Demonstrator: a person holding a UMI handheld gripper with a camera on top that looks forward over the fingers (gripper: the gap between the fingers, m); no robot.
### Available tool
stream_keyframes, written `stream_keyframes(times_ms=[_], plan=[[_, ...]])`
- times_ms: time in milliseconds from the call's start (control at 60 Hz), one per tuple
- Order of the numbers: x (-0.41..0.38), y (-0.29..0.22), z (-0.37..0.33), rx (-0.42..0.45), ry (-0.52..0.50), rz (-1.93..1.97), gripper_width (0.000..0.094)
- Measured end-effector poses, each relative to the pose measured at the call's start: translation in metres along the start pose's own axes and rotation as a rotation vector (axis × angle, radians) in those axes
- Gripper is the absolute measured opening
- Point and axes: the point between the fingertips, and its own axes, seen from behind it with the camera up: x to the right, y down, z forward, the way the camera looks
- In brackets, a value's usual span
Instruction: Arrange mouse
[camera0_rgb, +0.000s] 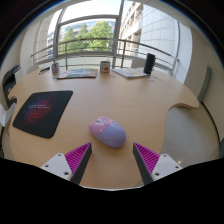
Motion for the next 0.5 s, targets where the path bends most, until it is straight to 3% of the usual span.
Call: stream_keyframes(times_ms=[267,333,417,500], plan=[[0.013,-0.044,0.049,0.041,-0.047,0.013,0.0815],[0.015,-0.053,0.062,0.043,-0.054,0.04,0.0749],[0.012,-0.058,0.071,0.053,-0.063,0.068,0.057],[0.014,-0.062,0.074,0.056,-0.042,0.061,0.0542]])
